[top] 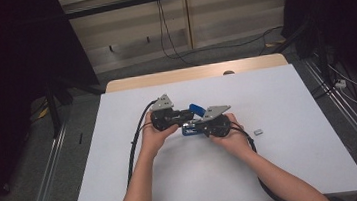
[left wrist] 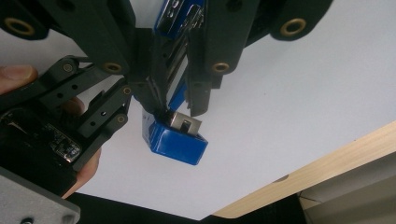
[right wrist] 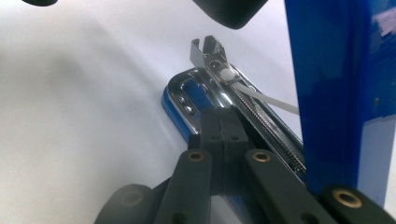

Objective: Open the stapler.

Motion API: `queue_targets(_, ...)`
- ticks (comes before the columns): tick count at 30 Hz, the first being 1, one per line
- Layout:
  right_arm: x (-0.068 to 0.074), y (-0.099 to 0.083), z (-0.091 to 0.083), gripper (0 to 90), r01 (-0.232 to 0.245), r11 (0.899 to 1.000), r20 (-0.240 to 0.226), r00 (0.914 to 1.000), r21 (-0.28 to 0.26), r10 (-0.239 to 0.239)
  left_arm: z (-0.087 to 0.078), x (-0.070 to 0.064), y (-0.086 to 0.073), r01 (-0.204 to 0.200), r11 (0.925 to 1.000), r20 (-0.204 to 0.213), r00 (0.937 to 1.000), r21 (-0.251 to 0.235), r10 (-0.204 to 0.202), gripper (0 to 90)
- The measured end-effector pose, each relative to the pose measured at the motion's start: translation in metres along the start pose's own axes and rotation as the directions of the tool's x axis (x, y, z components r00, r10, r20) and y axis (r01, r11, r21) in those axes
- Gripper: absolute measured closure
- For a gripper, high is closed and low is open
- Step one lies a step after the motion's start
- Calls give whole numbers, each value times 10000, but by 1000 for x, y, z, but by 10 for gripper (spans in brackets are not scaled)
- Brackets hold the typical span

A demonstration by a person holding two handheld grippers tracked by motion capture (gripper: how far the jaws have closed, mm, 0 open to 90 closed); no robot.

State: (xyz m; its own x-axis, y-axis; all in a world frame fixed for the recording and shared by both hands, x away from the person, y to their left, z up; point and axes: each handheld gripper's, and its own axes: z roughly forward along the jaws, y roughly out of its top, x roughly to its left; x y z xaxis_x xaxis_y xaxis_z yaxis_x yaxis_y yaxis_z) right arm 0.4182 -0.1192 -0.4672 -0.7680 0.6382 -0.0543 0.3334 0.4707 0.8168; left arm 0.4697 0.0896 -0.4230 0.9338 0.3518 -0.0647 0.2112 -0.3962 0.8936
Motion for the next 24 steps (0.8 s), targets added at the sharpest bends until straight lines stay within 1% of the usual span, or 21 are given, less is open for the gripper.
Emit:
queue_targets(3,0,0,0,900,-35,10000,-38,10000,3,35,-1,0,0,92,10000,15,10000,-22,-92,789)
queue_targets(5,0,0,0,900,-7,10000,3,10000,2,7,-2,0,1,24,10000,-24,10000,-45,-24,789)
queue_targets(7,0,0,0,900,-88,10000,47,9999,17,88,-3,0,1,15,10000,-43,10000,-43,-15,788)
queue_targets(9,-1,0,-1,900,-504,9987,-56,9987,33,504,-3,0,1,26,10000,-48,10000,-69,-27,788)
queue_targets(10,-2,0,-2,900,-698,9976,-20,9976,4,698,-3,1,1,38,9999,-70,10000,-106,-38,791)
queue_targets(11,-1,0,-4,900,-752,9970,123,9971,-188,754,-3,1,1,93,9998,-76,9999,-194,-95,795)
queue_targets(12,-1,0,-4,900,-752,9970,123,9971,-188,754,-3,1,1,93,9998,-76,9999,-194,-95,796)
queue_targets(14,4,1,-5,900,-831,9957,194,9963,-419,839,-4,2,1,68,9998,-61,10000,-192,-69,799)
queue_targets(15,6,2,-6,900,-774,9958,284,9965,-484,788,-4,2,2,73,9998,-78,9999,-195,-75,800)
queue_targets(16,11,6,-6,900,-627,9954,473,9967,-730,663,-5,2,2,135,9996,-82,9999,-246,-137,806)
queue_targets(17,13,8,-7,900,-626,9940,555,9962,-898,677,-5,3,2,37,9998,-103,9999,-198,-39,807)
queue_targets(18,13,8,-7,900,-626,9940,555,9962,-898,677,-5,3,2,37,9998,-103,9999,-198,-39,810)
queue_targets(19,14,14,-9,900,-575,9910,836,9942,-1207,678,-5,2,2,70,9998,-102,9999,-165,-72,812)
queue_targets(21,14,16,-9,900,-575,9904,929,9932,-1257,695,-5,1,2,107,9998,-92,9999,-154,-108,812)
queue_targets(23,14,20,-7,900,-538,9907,1144,9911,-1250,682,-5,1,3,101,9999,-104,9999,-137,-103,812)
queue_targets(24,15,20,-6,900,-609,9904,1167,9903,-1240,755,-5,1,3,99,9999,-107,9999,-134,-101,814)
